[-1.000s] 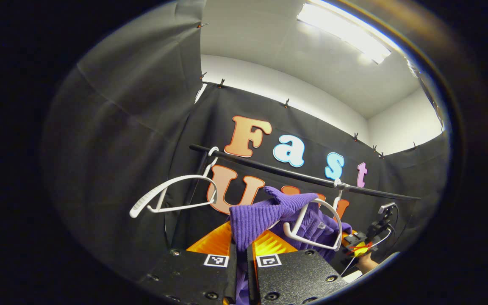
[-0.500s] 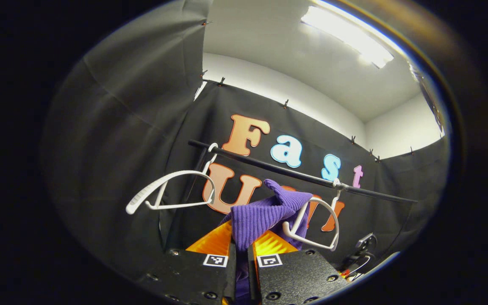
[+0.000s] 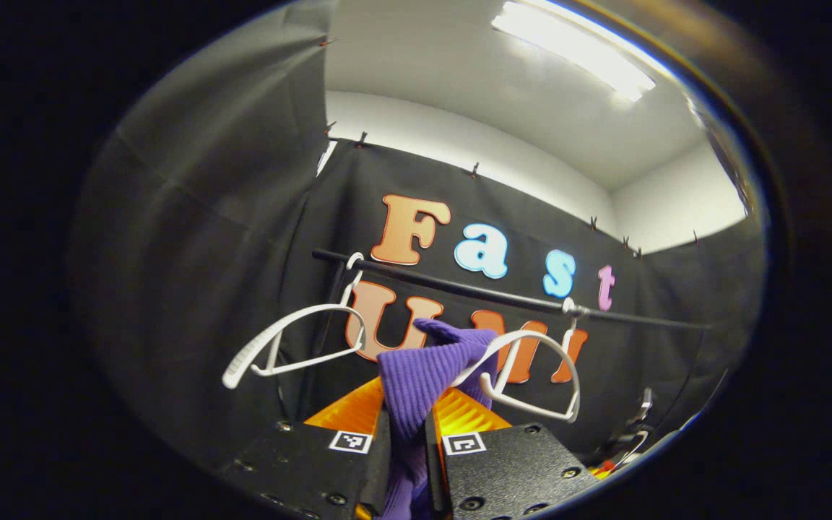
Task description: Grasp the clothes on the hanger with both hands and then place them into the laundry hamper below.
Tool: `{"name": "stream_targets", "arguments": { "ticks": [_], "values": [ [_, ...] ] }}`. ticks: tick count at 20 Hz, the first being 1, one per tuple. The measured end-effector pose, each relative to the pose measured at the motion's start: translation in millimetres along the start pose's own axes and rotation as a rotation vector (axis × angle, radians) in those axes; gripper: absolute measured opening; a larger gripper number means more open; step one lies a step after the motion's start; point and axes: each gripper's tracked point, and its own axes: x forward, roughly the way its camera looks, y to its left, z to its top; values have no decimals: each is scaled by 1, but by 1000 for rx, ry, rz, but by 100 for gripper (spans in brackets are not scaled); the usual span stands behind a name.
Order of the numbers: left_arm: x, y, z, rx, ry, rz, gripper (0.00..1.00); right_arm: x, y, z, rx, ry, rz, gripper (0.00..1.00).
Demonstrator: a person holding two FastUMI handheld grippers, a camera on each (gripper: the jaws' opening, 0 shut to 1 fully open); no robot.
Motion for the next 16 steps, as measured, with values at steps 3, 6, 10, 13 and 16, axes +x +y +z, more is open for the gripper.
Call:
{"name": "stream_targets", "arguments": {
  "ticks": [3, 6, 10, 13, 16],
  "values": [
    [-14, 14, 18, 66, -75, 36, 23, -10, 5, 1, 18, 4, -1, 11],
    [-16, 30, -43, -21, 29, 71, 1, -12, -4, 6, 43, -26, -43, 11],
    [-28, 31, -100, -76, 111, 85, 0, -34, -47, 31, 52, -79, -137, 6],
    [-41, 6, -123, -149, 142, 49, 0, -59, -83, 47, 8, -88, -195, 11],
    [-39, -38, -116, -208, 114, -13, 0, -84, -105, 59, -28, -89, -208, 11]
  ]
}}
